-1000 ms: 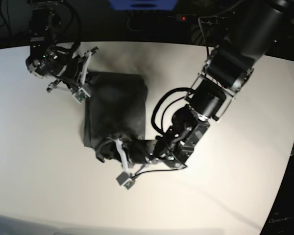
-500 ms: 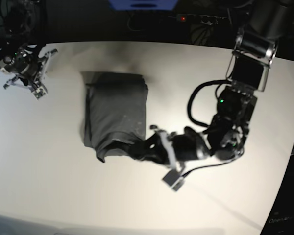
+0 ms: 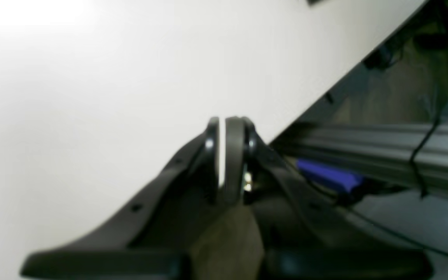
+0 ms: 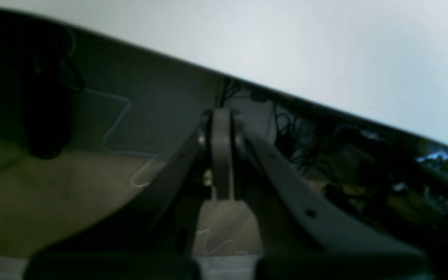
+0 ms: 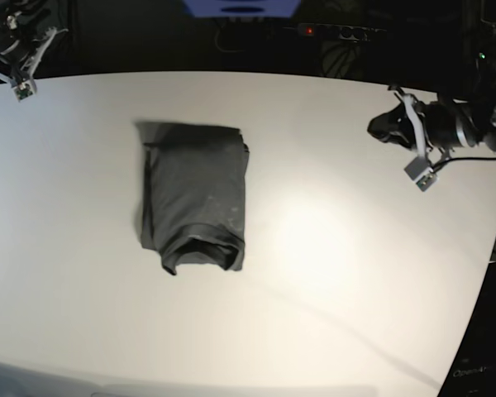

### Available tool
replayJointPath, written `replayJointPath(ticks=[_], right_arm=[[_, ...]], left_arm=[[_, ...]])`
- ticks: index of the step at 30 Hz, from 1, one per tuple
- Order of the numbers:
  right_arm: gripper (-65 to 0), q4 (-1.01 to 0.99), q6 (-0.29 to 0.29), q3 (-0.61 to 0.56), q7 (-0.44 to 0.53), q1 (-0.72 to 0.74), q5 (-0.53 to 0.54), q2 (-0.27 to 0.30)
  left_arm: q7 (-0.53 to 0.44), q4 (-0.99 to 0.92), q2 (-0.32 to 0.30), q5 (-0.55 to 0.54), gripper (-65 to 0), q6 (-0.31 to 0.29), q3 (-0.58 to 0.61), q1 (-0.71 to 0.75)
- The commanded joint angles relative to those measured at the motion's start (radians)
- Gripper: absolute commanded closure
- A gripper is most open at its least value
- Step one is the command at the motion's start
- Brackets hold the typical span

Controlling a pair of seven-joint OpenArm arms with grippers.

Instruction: Fold the T-shirt properly

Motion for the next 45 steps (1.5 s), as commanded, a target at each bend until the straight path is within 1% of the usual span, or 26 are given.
replayJointPath(ticks=[1,3,5,7,10,12,15,17,19,22,24,26,28,30,34,36,38,39,40,41,43,45], right_arm=[[-0.1,-0.010,-0.004,0.010,0.006,-0.016,-0.035,-0.015],[-0.1,-0.068,-0.004,0.012,0.031,-0.017,-0.095,-0.046],[-0.1,-0.174,-0.004,0.012,0.112,-0.016,-0.135,-0.086],[-0.1,-0.295,-0.004,0.024,0.192,-0.010,-0.167,-0.103],[-0.1,-0.489,-0.004,0.061,0.270,0.053,-0.233,-0.130],[-0.1,-0.622,-0.004,0.110,0.358,0.082,-0.256,-0.133],[-0.1,-0.811,-0.004,0.159,0.484,0.124,-0.302,-0.130],[-0.1,-0.932,-0.004,0.210,0.568,0.142,-0.334,-0.126],[-0.1,-1.036,-0.004,0.253,0.655,0.176,-0.376,-0.120],[-0.1,-1.205,-0.004,0.305,0.735,0.224,-0.442,-0.089],[-0.1,-1.322,-0.004,0.330,0.787,0.257,-0.477,-0.055],[-0.1,-1.435,-0.004,0.345,0.850,0.288,-0.517,-0.031],[-0.1,-1.530,-0.004,0.342,0.918,0.305,-0.541,0.000],[-0.1,-1.601,-0.004,0.323,0.968,0.320,-0.543,0.020],[-0.1,-1.698,-0.004,0.250,1.005,0.351,-0.543,0.051],[-0.1,-1.698,-0.004,0.202,1.005,0.369,-0.543,0.049],[-0.3,-1.698,-0.004,0.159,1.002,0.377,-0.543,0.046],[-0.4,-1.698,-0.004,0.149,1.001,0.379,-0.543,0.045],[-0.6,-1.699,-0.022,0.138,1.001,0.383,-0.543,0.040],[-0.7,-1.699,-0.070,0.121,0.999,0.395,-0.543,0.025],[-0.7,-1.699,-0.160,0.080,0.998,0.409,-0.543,0.012],[-0.7,-1.701,-0.240,0.055,0.996,0.414,-0.543,-0.001]], left_arm=[[-0.004,0.008,-0.017,0.019,-2.5,-0.004,-0.010,0.029],[-0.010,0.004,-0.009,0.103,-2.6,-0.004,-0.005,0.092],[-0.020,0.004,0.006,0.206,-2.6,-0.005,-0.005,0.171],[-0.043,-0.001,0.032,0.304,-2.6,-0.005,0.000,0.230],[-0.073,-0.030,0.051,0.438,-2.6,-0.007,0.044,0.278],[-0.110,-0.082,0.064,0.488,-2.6,-0.007,0.081,0.301],[-0.182,-0.193,0.078,0.521,-2.6,-0.007,0.150,0.309],[-0.260,-0.283,0.080,0.522,-2.6,-0.018,0.217,0.309],[-0.336,-0.394,0.084,0.519,-2.6,-0.064,0.267,0.298],[-0.428,-0.593,0.129,0.530,-2.6,-0.115,0.322,0.243],[-0.506,-0.742,0.158,0.570,-2.6,-0.115,0.359,0.212],[-0.610,-0.914,0.210,0.625,-2.6,-0.115,0.385,0.149],[-0.708,-1.101,0.262,0.680,-2.6,-0.115,0.386,0.100],[-0.793,-1.256,0.304,0.725,-2.6,-0.115,0.388,0.046],[-0.991,-1.555,0.373,0.786,-2.6,-0.115,0.386,-0.069],[-1.094,-1.696,0.403,0.801,-2.6,-0.115,0.391,-0.129],[-1.169,-1.811,0.428,0.820,-2.6,-0.115,0.391,-0.178],[-1.193,-1.829,0.434,0.824,-2.6,-0.115,0.391,-0.192],[-1.216,-1.829,0.437,0.821,-2.6,-0.115,0.391,-0.201],[-1.233,-1.829,0.440,0.818,-2.6,-0.115,0.389,-0.204],[-1.264,-1.829,0.440,0.812,-2.6,-0.115,0.383,-0.204],[-1.293,-1.829,0.440,0.798,-2.6,-0.115,0.383,-0.205]])
